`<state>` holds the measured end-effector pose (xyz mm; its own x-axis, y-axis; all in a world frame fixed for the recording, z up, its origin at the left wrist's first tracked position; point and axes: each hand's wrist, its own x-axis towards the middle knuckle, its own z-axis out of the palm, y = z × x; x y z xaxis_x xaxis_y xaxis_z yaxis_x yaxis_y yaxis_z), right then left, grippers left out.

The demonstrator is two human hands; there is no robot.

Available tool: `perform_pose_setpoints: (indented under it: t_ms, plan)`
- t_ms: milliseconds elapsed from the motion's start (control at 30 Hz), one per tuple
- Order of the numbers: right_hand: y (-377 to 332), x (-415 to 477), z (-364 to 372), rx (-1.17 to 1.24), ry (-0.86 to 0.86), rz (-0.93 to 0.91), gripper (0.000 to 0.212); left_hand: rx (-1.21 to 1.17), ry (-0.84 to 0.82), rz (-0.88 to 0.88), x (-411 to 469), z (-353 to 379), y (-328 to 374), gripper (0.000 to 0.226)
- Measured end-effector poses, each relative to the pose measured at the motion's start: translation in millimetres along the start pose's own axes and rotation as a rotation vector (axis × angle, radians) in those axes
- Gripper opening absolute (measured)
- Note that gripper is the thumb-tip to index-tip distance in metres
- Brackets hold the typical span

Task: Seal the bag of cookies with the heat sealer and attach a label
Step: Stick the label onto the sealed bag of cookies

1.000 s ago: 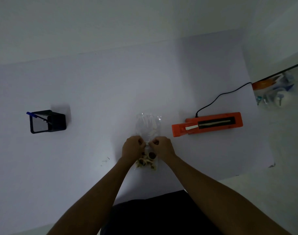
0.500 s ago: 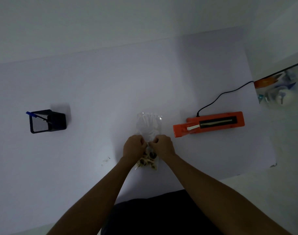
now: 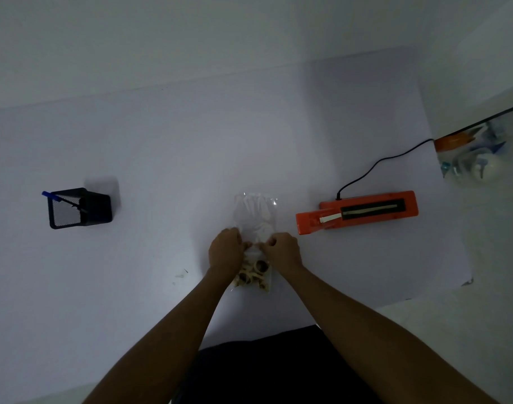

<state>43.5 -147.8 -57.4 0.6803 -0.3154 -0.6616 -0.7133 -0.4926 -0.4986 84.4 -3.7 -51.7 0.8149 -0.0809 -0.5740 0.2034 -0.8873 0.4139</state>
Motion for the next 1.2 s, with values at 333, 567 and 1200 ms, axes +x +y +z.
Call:
perform_pose_setpoints:
  t_ms: [333, 567, 1200]
  plan:
    - [6.0, -4.4, 0.9, 0.057, 0.053, 0.014, 0.025, -0.024, -0.057, -0.029, 4.2, -7.2, -10.6, 0.028]
    - [-4.6, -12.9, 13.5, -0.138, 0.087, 0.009, 0.039, 0.012, -0.054, -0.020, 2.0, -6.4, -8.2, 0.023]
    - [-5.1, -10.1, 17.0, -0.190, 0.102, 0.010, 0.043, -0.009, 0.064, -0.048, -8.6, 11.7, 0.5, 0.057]
